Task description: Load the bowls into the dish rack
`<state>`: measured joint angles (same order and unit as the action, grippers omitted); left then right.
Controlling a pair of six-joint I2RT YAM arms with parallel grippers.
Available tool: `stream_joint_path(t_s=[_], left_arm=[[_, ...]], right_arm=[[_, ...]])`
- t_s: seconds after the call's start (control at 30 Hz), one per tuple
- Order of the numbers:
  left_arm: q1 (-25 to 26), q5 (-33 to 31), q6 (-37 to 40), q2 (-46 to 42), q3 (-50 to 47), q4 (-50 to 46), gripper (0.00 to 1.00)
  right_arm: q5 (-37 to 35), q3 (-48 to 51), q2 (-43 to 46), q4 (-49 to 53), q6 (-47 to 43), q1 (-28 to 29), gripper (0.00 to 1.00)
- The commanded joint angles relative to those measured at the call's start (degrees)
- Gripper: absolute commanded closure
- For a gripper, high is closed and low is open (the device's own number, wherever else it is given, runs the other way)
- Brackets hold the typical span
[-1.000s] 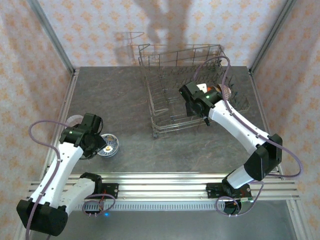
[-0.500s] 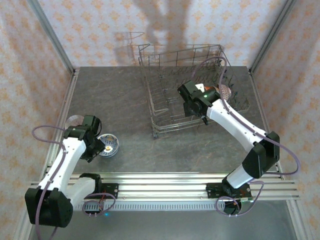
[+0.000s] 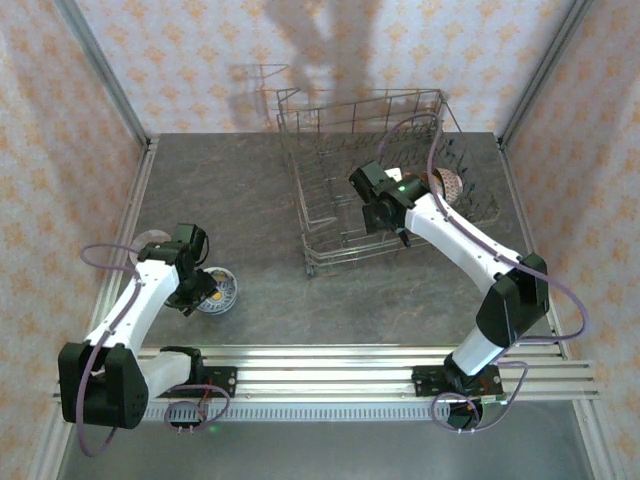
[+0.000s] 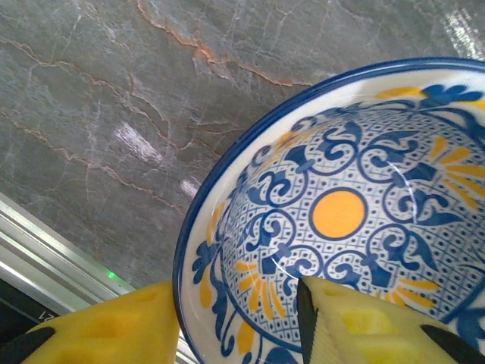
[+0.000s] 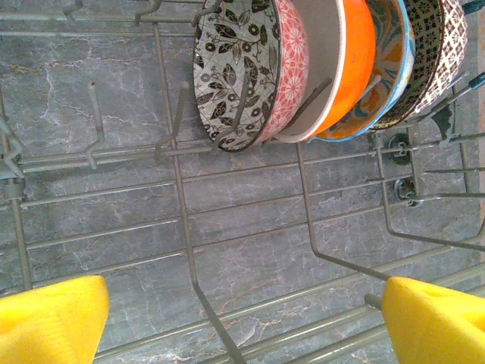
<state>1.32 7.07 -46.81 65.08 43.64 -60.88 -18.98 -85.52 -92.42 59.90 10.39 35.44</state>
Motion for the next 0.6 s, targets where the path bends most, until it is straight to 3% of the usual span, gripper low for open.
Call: stream_joint_path(t_s=[0.0, 0.17, 0.57], left_arm=[[-0.61, 0.66, 1.47, 0.83, 0.25, 1.39, 0.59], [-0.61, 1.71, 1.45, 0.84, -0.26, 3.42, 0.64], [-0.62, 3.85, 3.89, 3.08, 2.05, 5.33, 0.91]], right_arm=[[-0.68, -2.37, -0.7, -0.05, -0.4, -0.02, 0.08], [-0.62, -3.46, -1.74, 0.13, -0.59, -0.02, 0.08], [-0.16, -6.37, -3.64, 0.86, -0.73, -0.02, 0.08]])
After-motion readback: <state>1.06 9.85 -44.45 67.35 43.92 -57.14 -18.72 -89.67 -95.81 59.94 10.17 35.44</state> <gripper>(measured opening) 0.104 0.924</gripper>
